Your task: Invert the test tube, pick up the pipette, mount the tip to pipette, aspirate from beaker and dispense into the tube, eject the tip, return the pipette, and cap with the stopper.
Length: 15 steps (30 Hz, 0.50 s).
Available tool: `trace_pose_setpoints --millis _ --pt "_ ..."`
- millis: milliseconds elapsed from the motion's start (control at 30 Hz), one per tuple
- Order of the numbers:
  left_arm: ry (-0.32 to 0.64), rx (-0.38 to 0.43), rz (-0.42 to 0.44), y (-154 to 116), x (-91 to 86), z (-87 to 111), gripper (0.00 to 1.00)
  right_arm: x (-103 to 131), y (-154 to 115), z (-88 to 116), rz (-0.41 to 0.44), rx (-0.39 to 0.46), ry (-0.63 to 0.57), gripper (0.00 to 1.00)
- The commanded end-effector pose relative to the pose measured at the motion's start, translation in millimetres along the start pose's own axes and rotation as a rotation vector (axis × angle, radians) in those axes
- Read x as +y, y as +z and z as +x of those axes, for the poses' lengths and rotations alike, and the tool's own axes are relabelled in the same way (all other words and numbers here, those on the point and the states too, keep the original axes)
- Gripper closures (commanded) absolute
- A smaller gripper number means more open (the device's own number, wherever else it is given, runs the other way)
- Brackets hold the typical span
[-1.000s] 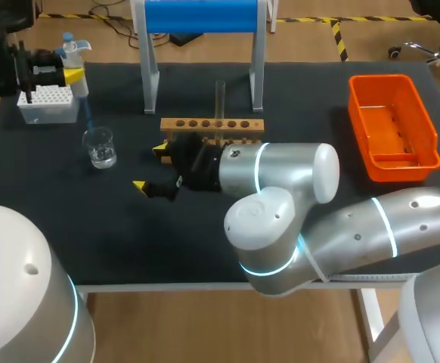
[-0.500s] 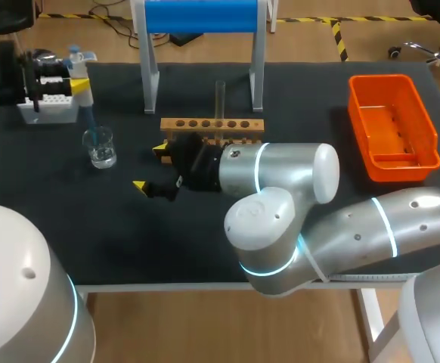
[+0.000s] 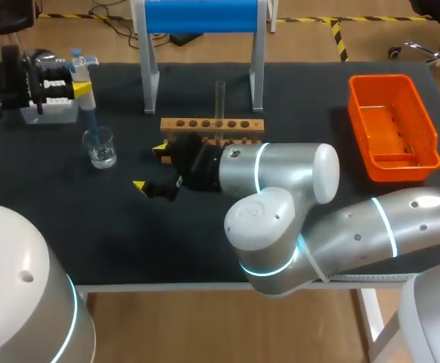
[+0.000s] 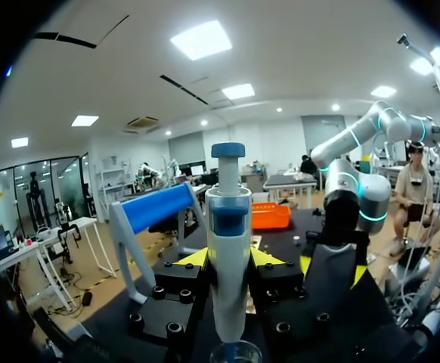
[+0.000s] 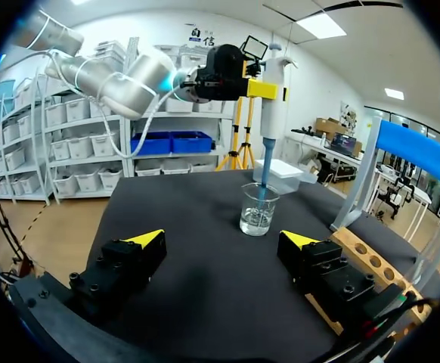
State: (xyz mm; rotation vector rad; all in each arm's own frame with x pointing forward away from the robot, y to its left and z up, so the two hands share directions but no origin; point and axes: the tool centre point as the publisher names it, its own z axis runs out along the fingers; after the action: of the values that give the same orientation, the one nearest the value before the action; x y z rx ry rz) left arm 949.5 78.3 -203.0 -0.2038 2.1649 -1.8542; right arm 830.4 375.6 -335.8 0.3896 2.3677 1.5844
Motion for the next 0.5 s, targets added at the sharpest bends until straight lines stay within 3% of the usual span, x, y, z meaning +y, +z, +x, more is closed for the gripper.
trace_pose_setpoints --millis 33,500 --pt "-0.002 0.008 0.009 0.6 5.2 -2.7 1.0 0.0 1.1 0.4 0.001 -0.001 0.0 0.0" --pt "-0.013 -0.003 0.015 -2.5 10.1 -1.9 1.0 0.0 1.1 0.4 0.001 -0.001 0.0 0.0"
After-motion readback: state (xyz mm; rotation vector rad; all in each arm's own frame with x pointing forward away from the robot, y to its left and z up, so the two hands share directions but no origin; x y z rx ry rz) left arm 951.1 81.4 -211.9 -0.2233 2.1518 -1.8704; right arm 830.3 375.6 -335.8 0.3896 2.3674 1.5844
